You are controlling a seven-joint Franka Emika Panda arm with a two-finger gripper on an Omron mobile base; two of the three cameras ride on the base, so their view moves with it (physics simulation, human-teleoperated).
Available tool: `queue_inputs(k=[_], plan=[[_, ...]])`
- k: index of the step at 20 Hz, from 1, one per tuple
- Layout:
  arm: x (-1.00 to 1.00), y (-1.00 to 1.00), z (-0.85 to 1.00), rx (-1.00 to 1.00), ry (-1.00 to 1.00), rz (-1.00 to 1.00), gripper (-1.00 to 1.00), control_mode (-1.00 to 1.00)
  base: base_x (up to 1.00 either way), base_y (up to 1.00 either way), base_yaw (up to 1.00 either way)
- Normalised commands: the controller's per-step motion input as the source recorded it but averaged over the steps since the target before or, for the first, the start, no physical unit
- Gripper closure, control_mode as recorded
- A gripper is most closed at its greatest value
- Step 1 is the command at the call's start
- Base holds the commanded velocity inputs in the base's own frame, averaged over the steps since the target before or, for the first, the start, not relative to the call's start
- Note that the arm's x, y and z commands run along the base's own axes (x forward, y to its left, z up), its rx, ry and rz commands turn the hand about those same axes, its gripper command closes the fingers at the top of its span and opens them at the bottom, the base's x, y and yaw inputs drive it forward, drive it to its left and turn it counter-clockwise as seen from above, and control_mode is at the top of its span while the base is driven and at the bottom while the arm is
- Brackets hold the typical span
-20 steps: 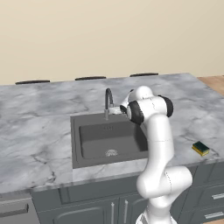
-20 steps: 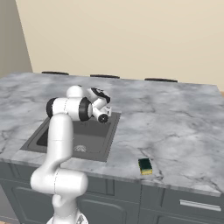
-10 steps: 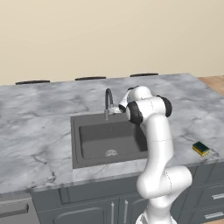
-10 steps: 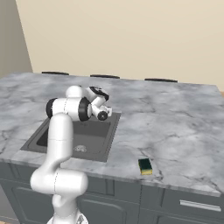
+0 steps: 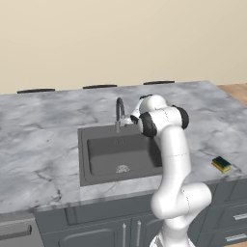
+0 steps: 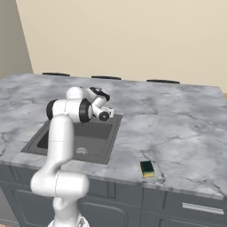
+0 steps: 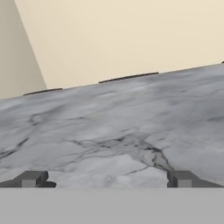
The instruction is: Soak the sponge with water for a few seconds and then drop it inside the sink.
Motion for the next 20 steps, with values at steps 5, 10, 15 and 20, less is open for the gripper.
queue_inputs(k=[5,10,15,20], plan=[[0.39,-0.48,-0.68,-0.02,0.05,-0.07,-1.00,-1.00,0.00,0.00,0.00],[0.39,-0.56,-0.83,-0.03,0.04,-0.08,-1.00,-1.00,0.00,0.00,0.00],[0.36,-0.60,-0.90,-0.03,0.02,-0.08,-1.00,-1.00,0.00,0.00,0.00],[0.33,-0.65,-0.93,-0.02,0.00,-0.08,-1.00,-1.00,0.00,0.00,0.00]])
